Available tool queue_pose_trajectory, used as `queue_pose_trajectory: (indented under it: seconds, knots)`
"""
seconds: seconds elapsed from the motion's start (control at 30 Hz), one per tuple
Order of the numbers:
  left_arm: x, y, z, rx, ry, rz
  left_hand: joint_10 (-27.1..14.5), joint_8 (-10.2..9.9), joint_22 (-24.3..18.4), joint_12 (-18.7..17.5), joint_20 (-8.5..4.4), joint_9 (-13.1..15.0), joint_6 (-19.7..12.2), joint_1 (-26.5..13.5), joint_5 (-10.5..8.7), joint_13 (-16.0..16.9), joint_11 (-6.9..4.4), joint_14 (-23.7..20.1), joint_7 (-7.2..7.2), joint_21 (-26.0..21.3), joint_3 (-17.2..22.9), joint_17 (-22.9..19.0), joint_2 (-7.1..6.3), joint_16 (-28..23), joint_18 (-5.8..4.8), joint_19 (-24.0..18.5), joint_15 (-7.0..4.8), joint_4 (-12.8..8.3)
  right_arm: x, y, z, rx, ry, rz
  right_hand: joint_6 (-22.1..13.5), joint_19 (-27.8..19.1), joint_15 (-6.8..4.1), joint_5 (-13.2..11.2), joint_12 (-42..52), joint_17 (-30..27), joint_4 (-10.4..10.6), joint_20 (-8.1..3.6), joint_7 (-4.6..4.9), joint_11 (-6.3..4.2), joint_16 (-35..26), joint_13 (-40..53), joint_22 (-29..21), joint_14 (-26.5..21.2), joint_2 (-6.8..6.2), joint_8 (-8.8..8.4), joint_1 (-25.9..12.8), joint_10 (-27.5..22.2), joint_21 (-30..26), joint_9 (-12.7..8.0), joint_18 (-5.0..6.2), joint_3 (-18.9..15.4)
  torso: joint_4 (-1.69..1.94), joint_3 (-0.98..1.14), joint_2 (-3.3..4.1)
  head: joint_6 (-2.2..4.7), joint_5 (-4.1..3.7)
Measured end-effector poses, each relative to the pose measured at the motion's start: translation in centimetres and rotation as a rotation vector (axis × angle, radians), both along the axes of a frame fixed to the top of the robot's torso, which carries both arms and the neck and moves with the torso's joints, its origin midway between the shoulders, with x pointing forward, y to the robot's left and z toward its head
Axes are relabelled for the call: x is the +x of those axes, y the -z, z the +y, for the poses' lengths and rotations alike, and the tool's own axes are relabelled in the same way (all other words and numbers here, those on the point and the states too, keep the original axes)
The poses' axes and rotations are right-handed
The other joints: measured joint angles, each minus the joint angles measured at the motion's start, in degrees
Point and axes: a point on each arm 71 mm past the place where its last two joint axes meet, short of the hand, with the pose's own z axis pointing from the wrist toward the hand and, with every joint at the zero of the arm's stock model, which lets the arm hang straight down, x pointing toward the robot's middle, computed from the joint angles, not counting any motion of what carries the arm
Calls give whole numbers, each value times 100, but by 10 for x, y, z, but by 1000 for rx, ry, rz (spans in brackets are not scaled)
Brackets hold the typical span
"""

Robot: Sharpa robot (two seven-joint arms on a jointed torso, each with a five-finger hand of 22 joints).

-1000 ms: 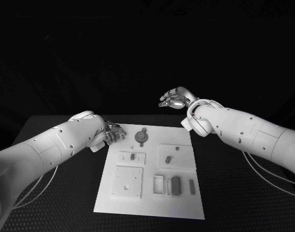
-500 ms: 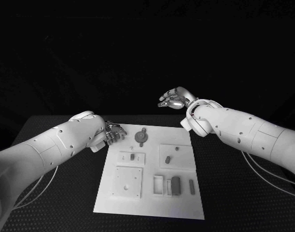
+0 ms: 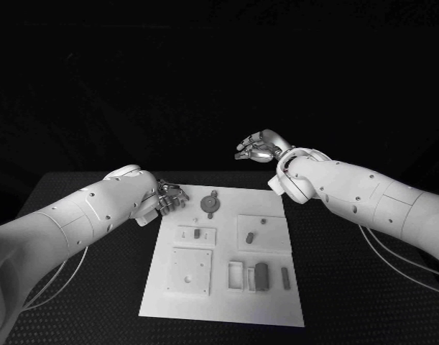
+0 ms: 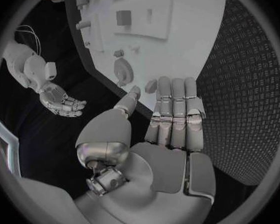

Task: Assemble the parts on the task board

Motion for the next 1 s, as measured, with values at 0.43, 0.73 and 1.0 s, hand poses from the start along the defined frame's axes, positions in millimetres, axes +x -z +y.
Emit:
queue_pose_trajectory:
  seconds: [0.43,0.73,1.0]
  knots:
    - [1,1,1,-1,-7,0,0,67,-1,22,22,7,130,155,0,-25,0,1,-26,13,-58,-26,100,62,3,1,-1,-37,0,0,1,0,-1,0,0,0,0,0,0,-1,0,0,0,0,0,0,6,0,0,0,0,0,-23,-3,1,0,-1,2,2,-5,-19]
    - [2,1,1,1,-12,-3,46,251,-1,44,20,70,324,464,0,-65,-46,1,-97,5,336,-74,78,108,11,21,-2,62,0,0,1,0,-1,0,0,0,0,0,0,4,0,0,0,0,0,0,11,0,0,0,0,0,-23,-8,2,0,-2,4,2,-8,-31]
    - [2,2,0,4,-10,-5,53,323,-1,67,20,96,339,615,-10,-87,-52,1,-112,6,571,-96,92,130,2,42,-2,-17,0,0,2,1,-2,0,0,0,0,0,0,4,0,0,0,0,0,0,17,0,0,0,0,0,-23,-8,2,0,-1,4,2,-11,-36]
